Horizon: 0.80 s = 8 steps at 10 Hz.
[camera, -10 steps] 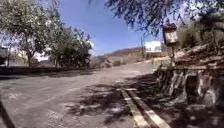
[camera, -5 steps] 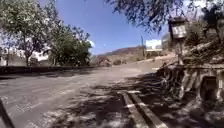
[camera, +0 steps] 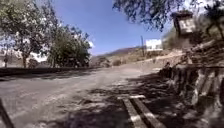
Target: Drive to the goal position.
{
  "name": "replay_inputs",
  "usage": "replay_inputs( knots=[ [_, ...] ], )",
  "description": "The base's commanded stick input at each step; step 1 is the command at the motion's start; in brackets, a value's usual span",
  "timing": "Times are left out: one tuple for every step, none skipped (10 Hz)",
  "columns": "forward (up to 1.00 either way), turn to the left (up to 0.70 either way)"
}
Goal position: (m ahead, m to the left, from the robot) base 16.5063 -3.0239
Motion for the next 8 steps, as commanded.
replay_inputs(
  knots=[
    [0.70,0.00],
    [0.70,0.00],
    [0.70,0.00],
    [0.70,0.00],
    [0.70,0.00],
    [0.70,0.00],
    [0.70,0.00],
    [0.70,0.00]
  ],
)
